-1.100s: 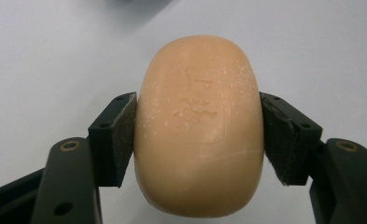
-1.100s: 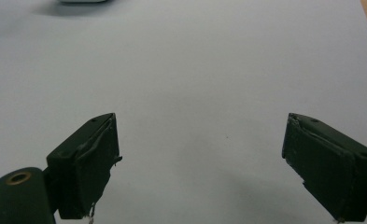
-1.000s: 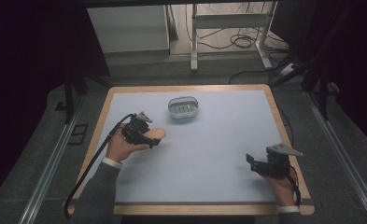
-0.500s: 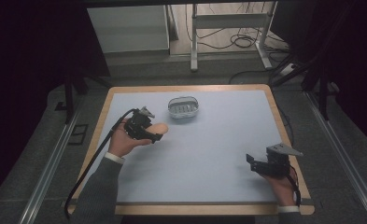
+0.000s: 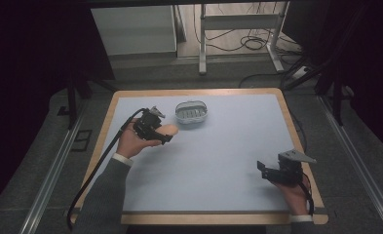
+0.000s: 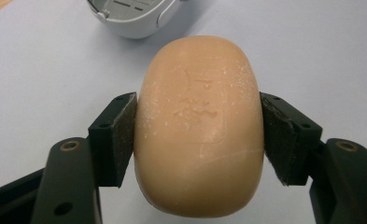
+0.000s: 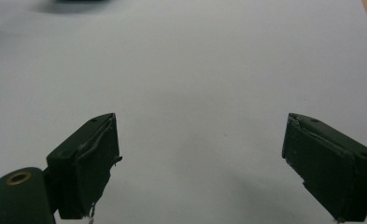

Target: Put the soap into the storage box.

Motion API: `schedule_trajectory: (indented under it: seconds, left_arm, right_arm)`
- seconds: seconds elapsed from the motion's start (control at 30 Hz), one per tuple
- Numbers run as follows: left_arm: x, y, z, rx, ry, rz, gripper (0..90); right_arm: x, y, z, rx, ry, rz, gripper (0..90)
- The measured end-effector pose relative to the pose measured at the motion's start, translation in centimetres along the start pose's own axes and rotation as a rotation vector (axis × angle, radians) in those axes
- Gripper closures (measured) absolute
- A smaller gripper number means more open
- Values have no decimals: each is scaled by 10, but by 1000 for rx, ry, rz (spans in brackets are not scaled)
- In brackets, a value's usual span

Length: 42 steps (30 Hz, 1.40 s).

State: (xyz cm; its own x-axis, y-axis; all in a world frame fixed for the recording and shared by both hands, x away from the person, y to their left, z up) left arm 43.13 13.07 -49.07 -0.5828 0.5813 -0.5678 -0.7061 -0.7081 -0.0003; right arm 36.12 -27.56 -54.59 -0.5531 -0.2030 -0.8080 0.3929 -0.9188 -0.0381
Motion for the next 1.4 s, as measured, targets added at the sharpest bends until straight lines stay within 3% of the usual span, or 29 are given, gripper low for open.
schedule_trajectory:
  seconds: [0.63, 0.9, 1.4]
  left_arm:
    - [-30, -10, -10, 5, 11, 2, 331]
    - [-39, -14, -20, -2, -10, -8, 331]
    - [-58, -19, -34, 24, -6, 8, 331]
  right_arm:
    - [0, 2, -1, 0, -2, -4, 109]
    - [1, 3, -1, 1, -4, -4, 109]
    - [1, 4, -3, 2, -9, -3, 109]
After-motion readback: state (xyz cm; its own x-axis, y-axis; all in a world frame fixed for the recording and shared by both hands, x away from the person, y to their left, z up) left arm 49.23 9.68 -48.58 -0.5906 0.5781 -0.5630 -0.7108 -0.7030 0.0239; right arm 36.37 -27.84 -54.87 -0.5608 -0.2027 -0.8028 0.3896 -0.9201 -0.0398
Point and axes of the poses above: each handheld gripper's, and its own axes: z roughly backward along the jaws, x roughly out of its underside, y roughly to its right, the point moved 6 cm from there along -z, roughly forward along the jaws, and after that the axes turned 2 degrees about -y, right-handed, at the moved point
